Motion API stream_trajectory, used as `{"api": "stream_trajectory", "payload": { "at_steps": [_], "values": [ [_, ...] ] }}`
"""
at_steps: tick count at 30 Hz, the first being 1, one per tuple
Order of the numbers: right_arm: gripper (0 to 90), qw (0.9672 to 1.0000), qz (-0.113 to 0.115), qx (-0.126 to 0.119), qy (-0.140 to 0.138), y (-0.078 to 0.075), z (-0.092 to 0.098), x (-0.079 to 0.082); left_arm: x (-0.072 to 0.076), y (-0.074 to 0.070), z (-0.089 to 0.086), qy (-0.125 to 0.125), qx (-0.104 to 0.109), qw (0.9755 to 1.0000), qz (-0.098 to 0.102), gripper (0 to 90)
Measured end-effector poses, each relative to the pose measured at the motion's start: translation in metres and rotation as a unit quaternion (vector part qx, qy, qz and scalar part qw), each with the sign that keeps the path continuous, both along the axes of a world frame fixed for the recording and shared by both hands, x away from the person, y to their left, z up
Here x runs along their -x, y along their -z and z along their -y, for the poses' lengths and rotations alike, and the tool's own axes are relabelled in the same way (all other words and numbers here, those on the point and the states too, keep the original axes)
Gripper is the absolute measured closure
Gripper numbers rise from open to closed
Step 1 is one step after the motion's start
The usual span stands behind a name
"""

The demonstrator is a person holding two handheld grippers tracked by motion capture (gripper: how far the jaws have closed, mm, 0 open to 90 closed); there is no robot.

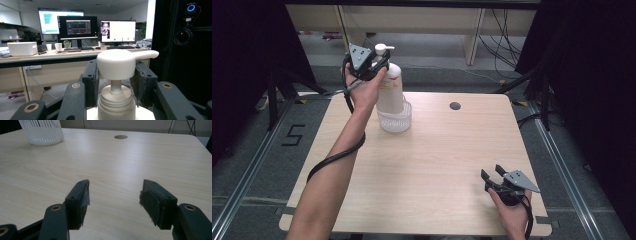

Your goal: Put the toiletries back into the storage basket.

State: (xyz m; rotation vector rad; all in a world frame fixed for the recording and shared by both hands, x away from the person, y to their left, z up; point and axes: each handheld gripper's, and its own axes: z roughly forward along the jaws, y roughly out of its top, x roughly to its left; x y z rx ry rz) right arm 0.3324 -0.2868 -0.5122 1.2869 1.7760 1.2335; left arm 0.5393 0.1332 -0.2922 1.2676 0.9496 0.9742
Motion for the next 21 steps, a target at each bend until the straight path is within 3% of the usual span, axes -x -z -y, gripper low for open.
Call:
{"api": "stream_trajectory", "payload": {
  "at_steps": [17, 19, 21],
  "values": [
    [40.0, 1.0000, -0.002, 0.000, 0.003, 0.000, 0.000, 0.000, -0.012, 0.009, 0.006, 0.004, -0.010, 0.9999, -0.012, 59.1],
    [40.0, 0.9997, -0.004, -0.021, 0.006, 0.001, -0.003, 0.001, -0.013, 0.009, 0.006, 0.004, -0.012, 0.9998, -0.012, 59.1],
    [40.0, 1.0000, 0.006, -0.006, 0.003, 0.001, -0.001, -0.001, -0.014, 0.009, 0.006, 0.004, -0.011, 0.9998, -0.013, 59.2]
  ]
}}
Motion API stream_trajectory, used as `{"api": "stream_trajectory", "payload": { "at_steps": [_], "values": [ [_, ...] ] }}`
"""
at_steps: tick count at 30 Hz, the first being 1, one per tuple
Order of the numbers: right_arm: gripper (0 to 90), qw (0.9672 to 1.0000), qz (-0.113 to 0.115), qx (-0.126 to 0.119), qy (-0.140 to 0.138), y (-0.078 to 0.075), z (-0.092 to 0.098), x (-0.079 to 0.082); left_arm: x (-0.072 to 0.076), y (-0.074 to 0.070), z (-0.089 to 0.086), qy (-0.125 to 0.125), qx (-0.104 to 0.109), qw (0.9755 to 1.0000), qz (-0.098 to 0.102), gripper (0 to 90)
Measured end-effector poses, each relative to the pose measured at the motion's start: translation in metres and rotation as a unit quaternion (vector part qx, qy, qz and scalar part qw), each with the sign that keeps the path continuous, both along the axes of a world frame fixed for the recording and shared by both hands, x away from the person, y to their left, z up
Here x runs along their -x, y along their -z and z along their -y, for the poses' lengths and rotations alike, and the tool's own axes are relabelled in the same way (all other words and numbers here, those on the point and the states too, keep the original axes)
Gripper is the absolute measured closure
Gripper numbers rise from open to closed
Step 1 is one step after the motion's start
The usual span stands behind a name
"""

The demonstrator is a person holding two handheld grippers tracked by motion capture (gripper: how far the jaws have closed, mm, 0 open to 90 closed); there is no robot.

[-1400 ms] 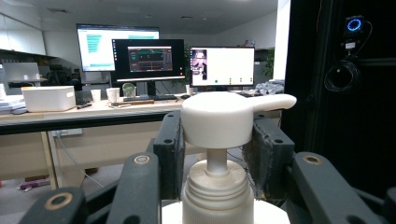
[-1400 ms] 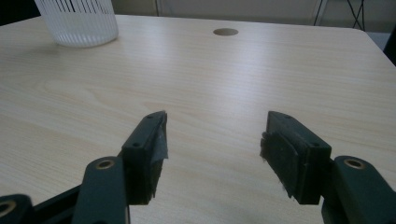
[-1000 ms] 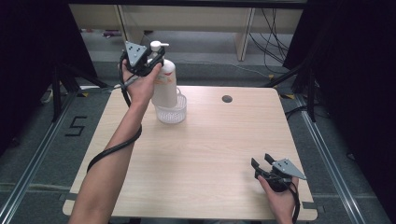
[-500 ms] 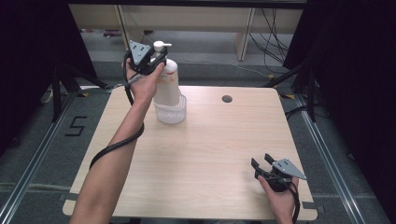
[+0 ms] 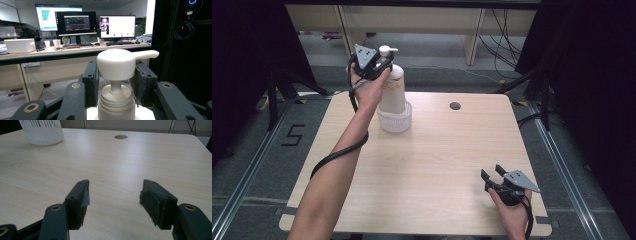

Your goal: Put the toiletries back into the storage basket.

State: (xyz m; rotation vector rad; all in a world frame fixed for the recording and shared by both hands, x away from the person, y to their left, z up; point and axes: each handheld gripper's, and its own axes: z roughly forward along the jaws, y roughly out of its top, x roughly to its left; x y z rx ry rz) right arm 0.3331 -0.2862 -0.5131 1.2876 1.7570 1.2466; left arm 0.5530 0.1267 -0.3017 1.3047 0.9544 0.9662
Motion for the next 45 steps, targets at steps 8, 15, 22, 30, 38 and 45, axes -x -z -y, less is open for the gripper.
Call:
{"api": "stream_trajectory", "payload": {
  "at_steps": [8, 15, 22, 30, 38, 45],
  "values": [
    [40.0, 1.0000, 0.001, 0.001, 0.000, 0.000, 0.000, 0.000, -0.002, 0.004, 0.001, 0.002, -0.003, 1.0000, -0.005, 59.1],
    [40.0, 1.0000, 0.000, 0.001, 0.000, 0.000, 0.000, 0.000, -0.005, 0.008, 0.003, 0.004, -0.002, 0.9999, -0.010, 59.1],
    [40.0, 1.0000, -0.007, 0.004, -0.005, -0.001, 0.001, 0.001, -0.006, 0.010, 0.004, 0.004, -0.005, 0.9999, -0.015, 59.1],
    [40.0, 1.0000, -0.003, 0.005, -0.006, 0.000, 0.001, 0.000, -0.007, 0.015, 0.005, 0.006, -0.007, 0.9997, -0.022, 59.1],
    [39.9, 1.0000, 0.003, 0.003, -0.001, 0.000, 0.000, 0.000, -0.007, 0.019, 0.007, 0.007, -0.010, 0.9995, -0.029, 59.1],
    [39.9, 1.0000, -0.002, 0.000, -0.004, 0.000, 0.000, 0.000, -0.007, 0.024, 0.008, 0.006, -0.014, 0.9992, -0.035, 59.1]
  ]
}}
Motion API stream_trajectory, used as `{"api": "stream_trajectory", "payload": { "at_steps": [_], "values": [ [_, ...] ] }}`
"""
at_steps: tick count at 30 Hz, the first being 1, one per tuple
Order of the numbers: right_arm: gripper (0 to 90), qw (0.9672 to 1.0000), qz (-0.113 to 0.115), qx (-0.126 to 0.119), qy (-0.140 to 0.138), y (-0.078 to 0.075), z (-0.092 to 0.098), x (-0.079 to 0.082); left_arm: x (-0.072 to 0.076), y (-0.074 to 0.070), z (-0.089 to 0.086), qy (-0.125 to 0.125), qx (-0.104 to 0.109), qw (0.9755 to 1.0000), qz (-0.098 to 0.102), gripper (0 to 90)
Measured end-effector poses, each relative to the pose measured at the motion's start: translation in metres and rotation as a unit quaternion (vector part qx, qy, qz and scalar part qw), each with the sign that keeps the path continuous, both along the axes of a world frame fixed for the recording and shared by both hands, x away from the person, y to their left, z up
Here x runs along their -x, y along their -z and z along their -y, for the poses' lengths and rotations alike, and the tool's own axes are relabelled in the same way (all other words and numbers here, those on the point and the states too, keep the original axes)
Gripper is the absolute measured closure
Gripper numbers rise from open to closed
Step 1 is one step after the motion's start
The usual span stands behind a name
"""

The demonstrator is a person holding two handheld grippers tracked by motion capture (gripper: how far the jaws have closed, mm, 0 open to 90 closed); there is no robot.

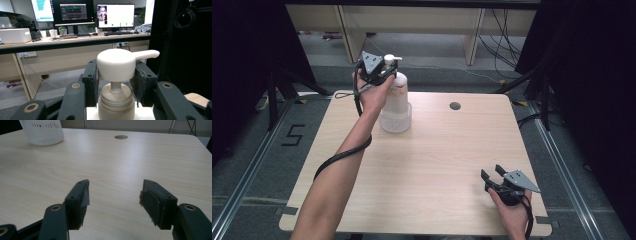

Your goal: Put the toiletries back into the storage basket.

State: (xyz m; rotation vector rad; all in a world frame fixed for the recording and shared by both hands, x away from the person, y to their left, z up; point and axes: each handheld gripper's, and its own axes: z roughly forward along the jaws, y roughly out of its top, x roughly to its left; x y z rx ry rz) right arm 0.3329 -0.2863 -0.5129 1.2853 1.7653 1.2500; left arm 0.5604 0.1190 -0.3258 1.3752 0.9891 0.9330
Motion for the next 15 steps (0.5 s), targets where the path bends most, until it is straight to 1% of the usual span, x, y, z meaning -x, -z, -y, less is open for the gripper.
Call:
{"api": "stream_trajectory", "payload": {
  "at_steps": [1, 11, 15],
  "values": [
    [40.0, 1.0000, -0.005, 0.005, -0.002, -0.001, 0.001, 0.000, 0.000, 0.000, 0.000, 0.000, 0.000, 1.0000, 0.000, 59.1],
    [39.9, 1.0000, -0.002, 0.006, -0.002, 0.000, 0.001, 0.000, 0.001, 0.009, 0.003, 0.003, -0.005, 0.9999, -0.009, 59.1],
    [40.0, 1.0000, -0.005, 0.005, -0.002, -0.001, 0.001, 0.000, 0.001, 0.012, 0.004, 0.005, -0.006, 0.9999, -0.013, 59.1]
  ]
}}
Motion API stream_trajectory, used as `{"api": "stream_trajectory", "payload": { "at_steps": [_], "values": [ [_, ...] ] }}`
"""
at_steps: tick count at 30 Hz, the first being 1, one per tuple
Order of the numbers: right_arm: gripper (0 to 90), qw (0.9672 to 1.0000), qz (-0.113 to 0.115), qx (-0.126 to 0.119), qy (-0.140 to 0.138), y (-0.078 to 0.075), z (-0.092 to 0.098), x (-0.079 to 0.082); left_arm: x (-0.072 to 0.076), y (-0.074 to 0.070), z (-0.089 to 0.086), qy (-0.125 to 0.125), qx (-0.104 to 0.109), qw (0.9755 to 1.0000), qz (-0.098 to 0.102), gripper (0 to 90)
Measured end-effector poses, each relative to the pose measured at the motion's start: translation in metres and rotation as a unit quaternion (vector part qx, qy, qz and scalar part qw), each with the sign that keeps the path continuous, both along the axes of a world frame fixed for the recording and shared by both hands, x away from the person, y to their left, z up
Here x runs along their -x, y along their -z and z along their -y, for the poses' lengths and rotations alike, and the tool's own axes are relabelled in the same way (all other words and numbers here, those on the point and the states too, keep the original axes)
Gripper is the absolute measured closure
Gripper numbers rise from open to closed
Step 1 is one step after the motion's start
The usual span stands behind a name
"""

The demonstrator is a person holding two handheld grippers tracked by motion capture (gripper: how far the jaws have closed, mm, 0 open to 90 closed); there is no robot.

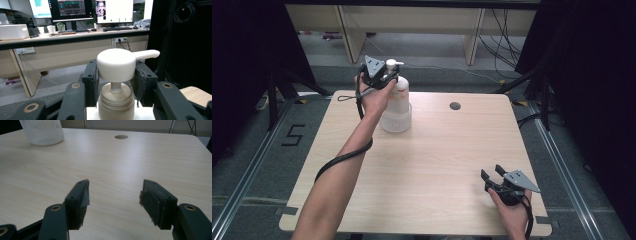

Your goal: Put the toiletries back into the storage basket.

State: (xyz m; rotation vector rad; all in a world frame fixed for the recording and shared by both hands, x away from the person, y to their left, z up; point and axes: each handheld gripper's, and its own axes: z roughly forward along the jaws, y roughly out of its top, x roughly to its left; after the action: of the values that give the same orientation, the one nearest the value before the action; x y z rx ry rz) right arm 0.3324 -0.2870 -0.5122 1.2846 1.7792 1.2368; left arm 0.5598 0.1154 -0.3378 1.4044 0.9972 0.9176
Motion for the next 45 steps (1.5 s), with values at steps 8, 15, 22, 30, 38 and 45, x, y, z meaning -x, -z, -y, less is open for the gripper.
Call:
{"api": "stream_trajectory", "payload": {
  "at_steps": [8, 15, 22, 30, 38, 45],
  "values": [
    [39.9, 1.0000, 0.002, 0.002, 0.000, 0.000, 0.000, 0.000, 0.001, 0.005, 0.001, 0.001, -0.004, 1.0000, -0.006, 59.1],
    [40.0, 1.0000, -0.002, 0.000, 0.001, 0.000, 0.000, 0.000, 0.001, 0.010, 0.000, 0.001, -0.005, 0.9999, -0.012, 59.1],
    [40.0, 1.0000, -0.002, -0.001, -0.001, 0.000, 0.000, 0.000, 0.001, 0.017, 0.001, 0.003, -0.007, 0.9998, -0.018, 59.1],
    [39.9, 1.0000, 0.003, 0.001, -0.001, 0.000, 0.000, 0.000, 0.002, 0.021, 0.002, 0.004, -0.009, 0.9997, -0.022, 59.1],
    [40.0, 1.0000, 0.005, -0.002, 0.005, 0.000, -0.001, 0.000, 0.001, 0.024, 0.001, 0.004, -0.010, 0.9996, -0.025, 59.1],
    [39.9, 1.0000, 0.003, -0.001, 0.005, 0.000, -0.001, 0.000, 0.000, 0.027, 0.001, 0.003, -0.010, 0.9996, -0.028, 59.0]
  ]
}}
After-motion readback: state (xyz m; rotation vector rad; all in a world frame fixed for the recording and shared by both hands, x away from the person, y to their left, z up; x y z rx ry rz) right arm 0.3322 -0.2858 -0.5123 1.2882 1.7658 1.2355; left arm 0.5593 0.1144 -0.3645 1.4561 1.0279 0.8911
